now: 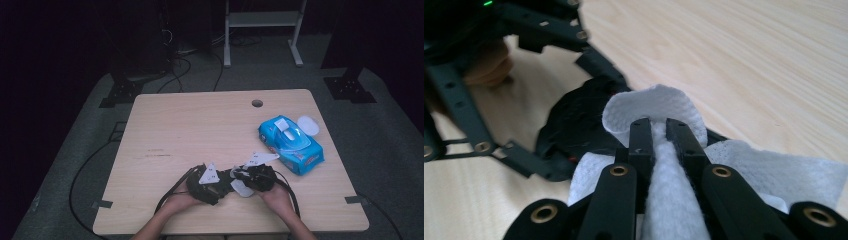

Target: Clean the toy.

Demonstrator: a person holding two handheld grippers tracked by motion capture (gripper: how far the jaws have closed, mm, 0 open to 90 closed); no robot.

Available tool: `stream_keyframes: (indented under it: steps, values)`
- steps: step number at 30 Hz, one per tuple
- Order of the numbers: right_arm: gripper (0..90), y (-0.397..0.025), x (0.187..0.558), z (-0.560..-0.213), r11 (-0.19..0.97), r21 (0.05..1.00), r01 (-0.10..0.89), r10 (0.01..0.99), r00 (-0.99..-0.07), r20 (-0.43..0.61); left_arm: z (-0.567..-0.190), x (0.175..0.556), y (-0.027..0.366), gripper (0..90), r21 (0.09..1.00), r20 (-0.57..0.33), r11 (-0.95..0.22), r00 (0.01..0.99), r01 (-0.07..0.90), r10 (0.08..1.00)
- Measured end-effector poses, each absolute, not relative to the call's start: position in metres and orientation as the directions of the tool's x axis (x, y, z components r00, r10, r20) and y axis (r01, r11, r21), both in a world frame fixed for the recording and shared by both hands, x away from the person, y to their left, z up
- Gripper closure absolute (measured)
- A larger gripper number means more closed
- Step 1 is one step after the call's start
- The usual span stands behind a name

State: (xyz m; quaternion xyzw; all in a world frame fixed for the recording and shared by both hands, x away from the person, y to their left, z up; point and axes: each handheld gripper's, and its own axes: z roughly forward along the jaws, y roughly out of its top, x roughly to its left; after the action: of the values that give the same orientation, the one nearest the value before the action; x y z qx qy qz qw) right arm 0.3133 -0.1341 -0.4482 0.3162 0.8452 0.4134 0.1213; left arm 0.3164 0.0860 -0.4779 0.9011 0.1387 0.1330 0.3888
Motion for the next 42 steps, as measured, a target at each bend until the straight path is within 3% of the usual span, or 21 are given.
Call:
stream_keyframes:
  steps: [10, 17, 24, 33, 42]
  values:
    - [81.1, -0.149, 0.320, -0.449, 0.413, 0.776, 0.477, 0.665, -0.740, 0.100, -0.477, 0.321, 0.090, 23.7, 0.733, 0.137, -0.662, 0.920, 0.156, 0.368]
    - [81.1, -0.133, 0.312, -0.448, 0.476, 0.768, 0.428, 0.619, -0.784, 0.053, -0.476, 0.322, 0.094, 23.6, 0.727, 0.133, -0.664, 0.914, 0.173, 0.384]
    - [81.2, -0.152, 0.321, -0.449, 0.420, 0.772, 0.477, 0.674, -0.734, 0.086, -0.476, 0.326, 0.097, 23.7, 0.728, 0.127, -0.660, 0.909, 0.186, 0.397]
    - [81.2, -0.139, 0.314, -0.448, 0.477, 0.764, 0.435, 0.630, -0.775, 0.048, -0.476, 0.326, 0.098, 23.7, 0.728, 0.125, -0.658, 0.906, 0.194, 0.405]
    - [81.1, -0.157, 0.321, -0.448, 0.433, 0.763, 0.480, 0.682, -0.728, 0.071, -0.476, 0.326, 0.098, 23.6, 0.740, 0.115, -0.646, 0.911, 0.188, 0.396]
